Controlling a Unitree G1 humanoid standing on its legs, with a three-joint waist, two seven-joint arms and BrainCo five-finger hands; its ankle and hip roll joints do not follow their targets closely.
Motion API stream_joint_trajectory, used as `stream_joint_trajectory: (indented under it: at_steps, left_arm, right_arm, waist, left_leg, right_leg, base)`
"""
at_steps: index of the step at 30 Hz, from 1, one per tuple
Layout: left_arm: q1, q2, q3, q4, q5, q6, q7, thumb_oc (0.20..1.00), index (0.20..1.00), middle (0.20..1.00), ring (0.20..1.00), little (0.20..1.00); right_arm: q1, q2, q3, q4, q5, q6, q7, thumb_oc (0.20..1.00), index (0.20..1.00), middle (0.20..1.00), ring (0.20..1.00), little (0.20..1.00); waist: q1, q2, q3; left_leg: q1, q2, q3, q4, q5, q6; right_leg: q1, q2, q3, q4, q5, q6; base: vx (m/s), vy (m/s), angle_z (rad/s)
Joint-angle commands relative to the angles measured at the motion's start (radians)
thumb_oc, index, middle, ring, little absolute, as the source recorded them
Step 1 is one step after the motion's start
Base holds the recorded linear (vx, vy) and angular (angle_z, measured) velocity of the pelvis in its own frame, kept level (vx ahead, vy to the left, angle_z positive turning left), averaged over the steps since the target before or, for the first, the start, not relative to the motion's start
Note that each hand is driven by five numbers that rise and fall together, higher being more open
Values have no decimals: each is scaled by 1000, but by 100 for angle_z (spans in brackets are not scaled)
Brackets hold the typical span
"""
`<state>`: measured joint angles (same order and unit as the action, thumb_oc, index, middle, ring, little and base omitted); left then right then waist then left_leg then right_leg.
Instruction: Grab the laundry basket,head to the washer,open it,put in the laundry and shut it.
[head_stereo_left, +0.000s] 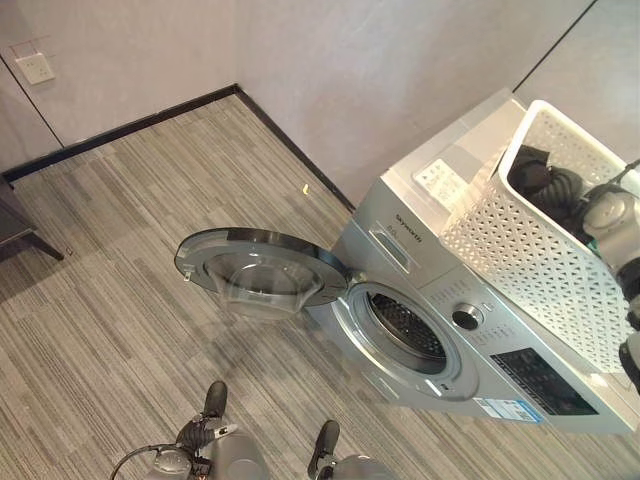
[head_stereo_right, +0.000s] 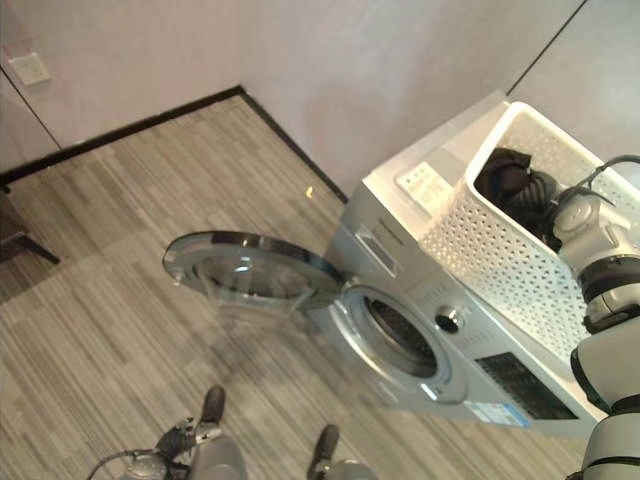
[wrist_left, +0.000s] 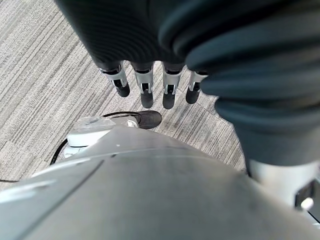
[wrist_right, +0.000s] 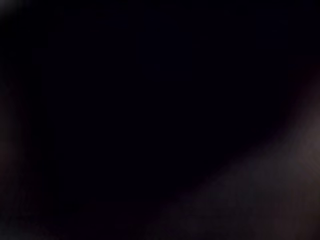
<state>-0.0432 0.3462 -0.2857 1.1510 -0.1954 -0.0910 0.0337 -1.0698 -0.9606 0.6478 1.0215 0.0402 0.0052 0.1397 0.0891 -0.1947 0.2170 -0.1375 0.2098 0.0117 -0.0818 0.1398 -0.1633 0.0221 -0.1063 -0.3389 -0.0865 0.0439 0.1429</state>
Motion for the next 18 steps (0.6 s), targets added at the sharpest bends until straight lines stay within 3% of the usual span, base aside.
stream_joint_trajectory:
  at_steps: [1, 11, 18]
  left_arm:
    - [-1, -15, -39, 26, 9, -10, 13, 1000, 1000, 1000, 1000, 1000]
    - [36, -2, -69, -43, 45, -23, 15, 1000, 1000, 1000, 1000, 1000]
    - [43, 21, -82, -169, 60, -29, 23, 1000, 1000, 1000, 1000, 1000]
  right_arm:
    - [-117, -7, -46, -10, 136, -33, -129, 200, 200, 200, 200, 200]
    - [-158, -103, -258, -213, 340, -130, -312, 200, 200, 200, 200, 200]
    - [-133, -184, -351, -360, 302, -156, -413, 200, 200, 200, 200, 200]
  waist:
    - [1, -34, -10]
    - [-33, -8, -100]
    - [-50, 14, -129]
  left_leg:
    - [94, 35, 24, 59, -147, 34]
    - [176, 15, 40, 56, -191, 46]
    - [209, 0, 49, 48, -207, 55]
  right_leg:
    - [-55, -75, 13, 58, -1, 46]
    - [3, -88, 24, 76, -23, 52]
    - [22, -99, 30, 82, -27, 55]
  base:
    - [41, 28, 1]
    - [51, 43, -4]
    - [18, 53, -4]
